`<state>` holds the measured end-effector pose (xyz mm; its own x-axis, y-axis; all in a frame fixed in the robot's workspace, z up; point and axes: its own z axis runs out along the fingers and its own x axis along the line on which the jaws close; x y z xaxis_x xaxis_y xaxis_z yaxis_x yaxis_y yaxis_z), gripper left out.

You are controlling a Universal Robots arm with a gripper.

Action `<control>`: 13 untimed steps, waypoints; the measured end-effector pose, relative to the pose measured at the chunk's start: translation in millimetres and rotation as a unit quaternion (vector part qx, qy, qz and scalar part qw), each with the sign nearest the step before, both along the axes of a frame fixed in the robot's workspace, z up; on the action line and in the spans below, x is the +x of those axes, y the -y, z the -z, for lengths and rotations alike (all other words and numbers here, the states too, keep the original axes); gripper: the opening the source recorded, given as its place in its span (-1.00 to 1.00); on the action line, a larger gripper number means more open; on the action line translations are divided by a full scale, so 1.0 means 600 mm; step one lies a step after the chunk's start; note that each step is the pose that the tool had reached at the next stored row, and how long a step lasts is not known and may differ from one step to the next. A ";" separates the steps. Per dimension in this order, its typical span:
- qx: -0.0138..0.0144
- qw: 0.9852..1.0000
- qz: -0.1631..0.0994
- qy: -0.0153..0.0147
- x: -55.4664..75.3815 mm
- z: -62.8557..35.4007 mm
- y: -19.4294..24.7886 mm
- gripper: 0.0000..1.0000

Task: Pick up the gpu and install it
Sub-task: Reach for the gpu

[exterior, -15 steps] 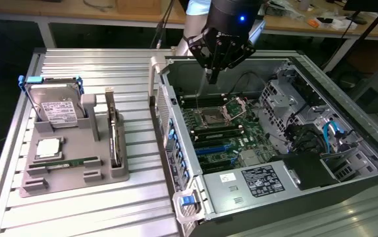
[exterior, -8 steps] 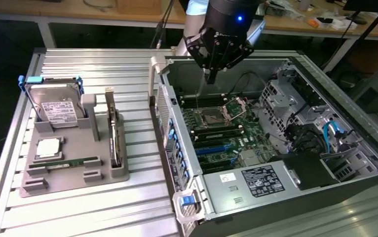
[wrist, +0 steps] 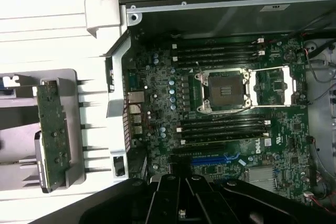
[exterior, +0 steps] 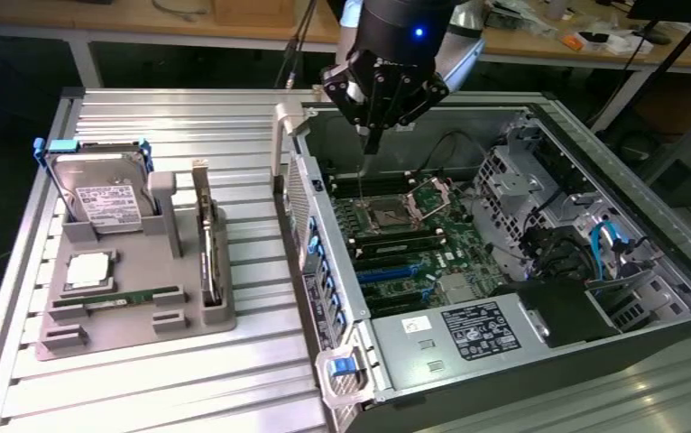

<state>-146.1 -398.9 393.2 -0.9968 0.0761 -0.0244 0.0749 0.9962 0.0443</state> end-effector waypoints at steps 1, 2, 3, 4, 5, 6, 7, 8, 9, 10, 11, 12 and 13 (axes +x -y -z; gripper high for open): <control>0.000 1.000 0.000 0.000 -0.005 0.000 0.0000 -0.79; 0.000 1.000 0.000 0.000 -0.011 0.000 0.0000 -0.79; 0.000 1.000 0.000 0.000 -0.017 0.000 0.0000 -0.79; 0.000 1.000 0.000 0.000 -0.026 0.000 0.0000 -0.79; 0.000 1.000 0.000 0.000 -0.033 0.000 0.0000 -0.79; 0.000 1.000 0.000 0.000 -0.039 0.000 0.0000 -0.79; 0.000 1.000 0.000 0.000 -0.045 0.000 0.0000 -0.79; 0.000 1.000 0.000 0.000 -0.050 0.000 0.0000 -0.79; 0.000 1.000 0.000 0.000 -0.050 0.000 0.0000 -0.79; 0.000 1.000 0.000 0.000 -0.050 0.000 0.0000 -0.79; 0.000 1.000 0.000 0.000 -0.050 0.000 0.0000 -0.79; 0.000 1.000 0.000 0.000 -0.051 0.000 0.0000 -0.79; 0.000 1.000 0.000 0.000 -0.059 0.000 0.0000 -0.79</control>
